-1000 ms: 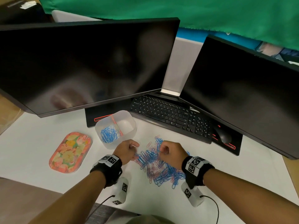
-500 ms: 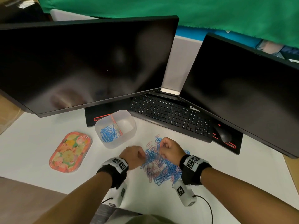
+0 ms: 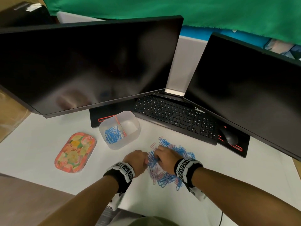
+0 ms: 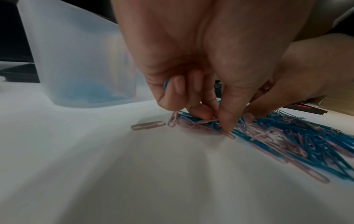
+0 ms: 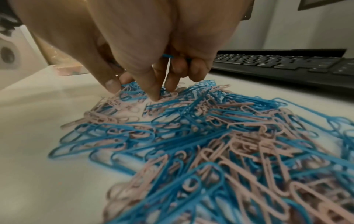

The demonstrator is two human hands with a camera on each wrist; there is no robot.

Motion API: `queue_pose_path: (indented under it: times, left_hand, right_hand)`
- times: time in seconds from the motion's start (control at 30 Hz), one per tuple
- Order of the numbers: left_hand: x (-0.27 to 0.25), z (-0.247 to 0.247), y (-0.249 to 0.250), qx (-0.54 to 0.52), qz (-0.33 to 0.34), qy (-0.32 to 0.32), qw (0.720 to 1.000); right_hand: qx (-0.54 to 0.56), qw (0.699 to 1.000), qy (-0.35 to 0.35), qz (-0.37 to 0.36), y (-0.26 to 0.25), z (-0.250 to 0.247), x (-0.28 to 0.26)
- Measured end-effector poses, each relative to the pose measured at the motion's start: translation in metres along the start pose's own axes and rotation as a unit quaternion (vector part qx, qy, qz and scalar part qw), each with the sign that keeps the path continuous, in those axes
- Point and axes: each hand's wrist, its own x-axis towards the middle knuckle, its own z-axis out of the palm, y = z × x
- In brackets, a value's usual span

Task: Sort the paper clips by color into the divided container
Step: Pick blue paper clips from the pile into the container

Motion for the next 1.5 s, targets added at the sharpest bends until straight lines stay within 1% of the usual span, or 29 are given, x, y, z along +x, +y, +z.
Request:
queue_pose_path:
  times: [0.1,0.2,0.33,0.47,0.57,0.63,0.7,0.77,0.8,0.83,0.87,0.9,0.97,1.0,1.03,1.07,1.13,1.17,1.27,1.37,1.4,1.5]
  left_hand:
    - [-0.001,-0.002,-0.002,0.001,0.004,0.006,1.000]
    - [0.000,-0.005,-0.005,-0.014,0.006,0.007,1.000]
    - [0.000,-0.009,-0.009,-0.090,-0.013,0.018,0.996]
    - [0.001,-0.012,-0.010,-0.135,-0.004,0.029,0.990]
    - [0.000,-0.016,-0.010,-0.170,0.007,0.035,0.985]
    - [0.000,-0.018,-0.011,-0.203,0.004,0.030,0.979]
    - [0.000,-0.020,-0.011,-0.244,-0.001,0.030,0.969]
    - [-0.001,-0.025,-0.008,-0.285,-0.001,0.026,0.958]
    - [-0.002,-0.029,-0.006,-0.317,-0.006,0.027,0.948]
    - [-0.004,-0.033,-0.003,-0.366,-0.021,0.026,0.930]
    - [-0.006,-0.038,-0.001,-0.433,-0.044,0.025,0.900]
    - [-0.008,-0.043,0.000,-0.507,-0.069,0.023,0.859]
    - [-0.011,-0.050,0.003,-0.640,-0.103,0.024,0.761]
    - [-0.012,-0.054,0.004,-0.688,-0.111,0.029,0.716]
    - [-0.013,-0.056,0.004,-0.725,-0.116,0.034,0.678]
    - [-0.013,-0.059,0.004,-0.754,-0.120,0.039,0.644]
    - [-0.013,-0.066,0.003,-0.793,-0.131,0.055,0.593]
    - [-0.014,-0.070,0.003,-0.805,-0.133,0.062,0.574]
    - [-0.016,-0.084,-0.002,-0.831,-0.136,0.086,0.532]
    - [-0.017,-0.097,-0.013,-0.853,-0.145,0.097,0.493]
    - [-0.017,-0.100,-0.017,-0.856,-0.151,0.097,0.485]
    - [-0.015,-0.110,-0.027,-0.846,-0.193,0.107,0.485]
  right_hand:
    - [-0.002,1.000,-0.010,0.009,0.002,-0.004,-0.002]
    - [0.026,0.999,-0.017,0.033,0.006,-0.008,-0.003]
    - [0.057,0.996,-0.022,0.061,0.009,-0.015,-0.004]
    - [0.084,0.992,-0.013,0.090,0.007,-0.025,-0.006]
    - [0.098,0.990,-0.044,0.091,0.005,-0.028,-0.006]
    - [0.128,0.986,-0.053,0.098,0.003,-0.029,-0.004]
    - [0.179,0.976,-0.037,0.116,-0.003,-0.030,0.000]
    - [0.233,0.964,0.002,0.131,-0.011,-0.033,0.004]
    - [0.251,0.958,0.023,0.134,-0.016,-0.035,0.007]
    - [0.264,0.954,0.042,0.134,-0.020,-0.038,0.010]
    - [0.275,0.950,0.058,0.133,-0.024,-0.041,0.012]
    - [0.283,0.947,0.072,0.131,-0.029,-0.044,0.016]
    - [0.284,0.945,0.094,0.129,-0.038,-0.052,0.024]
    - [0.281,0.946,0.101,0.126,-0.044,-0.056,0.029]
    - [0.279,0.947,0.105,0.121,-0.052,-0.061,0.035]
    - [0.281,0.947,0.105,0.117,-0.059,-0.065,0.041]
    - [0.276,0.951,0.092,0.106,-0.076,-0.074,0.051]
    - [0.265,0.956,0.082,0.097,-0.083,-0.078,0.055]
    - [0.251,0.964,0.056,0.064,-0.098,-0.089,0.062]
    - [0.260,0.964,0.047,0.028,-0.107,-0.098,0.065]
    - [0.279,0.959,0.052,0.023,-0.107,-0.100,0.066]
    - [0.314,0.945,0.083,0.032,-0.097,-0.103,0.067]
